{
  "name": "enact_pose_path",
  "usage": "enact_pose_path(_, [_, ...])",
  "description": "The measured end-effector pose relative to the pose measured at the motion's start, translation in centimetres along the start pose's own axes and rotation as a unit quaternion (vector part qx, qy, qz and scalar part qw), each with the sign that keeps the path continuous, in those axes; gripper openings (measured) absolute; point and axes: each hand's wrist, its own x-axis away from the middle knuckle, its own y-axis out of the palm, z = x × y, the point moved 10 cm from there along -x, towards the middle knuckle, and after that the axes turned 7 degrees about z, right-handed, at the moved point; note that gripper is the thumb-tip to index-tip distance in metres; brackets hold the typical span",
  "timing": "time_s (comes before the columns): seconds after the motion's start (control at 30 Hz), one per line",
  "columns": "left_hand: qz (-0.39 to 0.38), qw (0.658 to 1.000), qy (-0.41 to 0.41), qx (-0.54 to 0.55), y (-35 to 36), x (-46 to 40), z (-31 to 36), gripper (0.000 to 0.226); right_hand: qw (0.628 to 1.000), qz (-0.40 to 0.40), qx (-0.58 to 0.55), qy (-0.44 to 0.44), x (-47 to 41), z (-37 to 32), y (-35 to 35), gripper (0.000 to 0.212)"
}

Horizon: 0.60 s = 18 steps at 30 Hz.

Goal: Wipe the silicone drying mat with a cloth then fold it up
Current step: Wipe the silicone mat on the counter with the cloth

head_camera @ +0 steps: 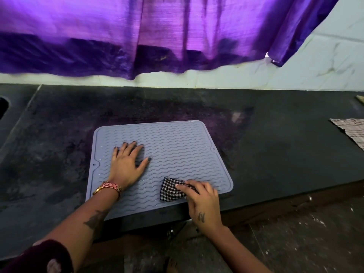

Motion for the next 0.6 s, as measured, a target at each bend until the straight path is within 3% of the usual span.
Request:
enact_pose_path(0.17, [0.025,0.997,-0.01,0.067,-1.9,1.4,-1.4,0.065,0.997,-0.019,-0.052,-0.054,-1.2,-3.7,0.8,0.034])
enact_pose_path(0.43, [0.114,0.987,-0.103,0.053,-6.7,4.9,-9.9,0.052,0.994,-0.01,-0.072,-0.084,-1.2,-7.3,2.5,0.035])
enact_pose_path(0.6, [0.136,0.978,-0.152,0.03,-8.3,6.4,-14.0,0.044,0.983,-0.067,-0.093,-0.141,-0.8,-12.4,4.8,0.032])
